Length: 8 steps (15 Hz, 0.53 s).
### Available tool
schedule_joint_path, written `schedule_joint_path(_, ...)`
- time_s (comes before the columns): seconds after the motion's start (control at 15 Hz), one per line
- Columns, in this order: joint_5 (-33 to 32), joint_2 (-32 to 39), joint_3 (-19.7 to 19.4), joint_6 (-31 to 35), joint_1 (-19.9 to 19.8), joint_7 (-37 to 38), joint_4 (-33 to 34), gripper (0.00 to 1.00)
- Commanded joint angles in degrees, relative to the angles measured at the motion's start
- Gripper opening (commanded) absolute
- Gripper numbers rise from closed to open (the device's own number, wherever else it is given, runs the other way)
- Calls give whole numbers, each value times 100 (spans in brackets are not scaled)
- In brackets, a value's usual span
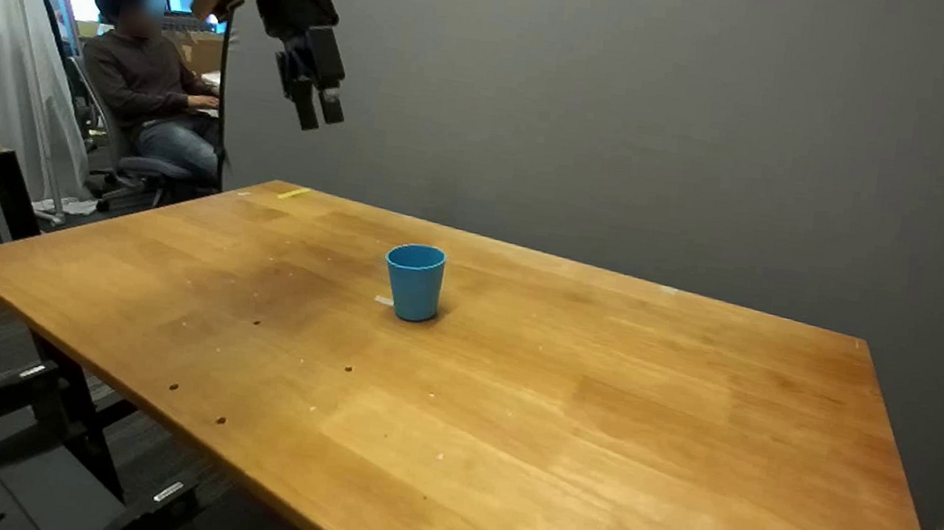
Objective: Put the yellow cube inside the blue cup
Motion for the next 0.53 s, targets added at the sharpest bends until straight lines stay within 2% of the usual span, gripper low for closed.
schedule_joint_path(0.0,598,-613,304,-64,-124,-1248,-105,100)
schedule_joint_path(0.2,1229,-591,459,-215,-108,-2284,236,100)
schedule_joint_path(0.27,870,-540,441,-59,-119,-1642,67,100)
schedule_joint_path(0.47,911,-524,473,-71,-112,-1701,66,100)
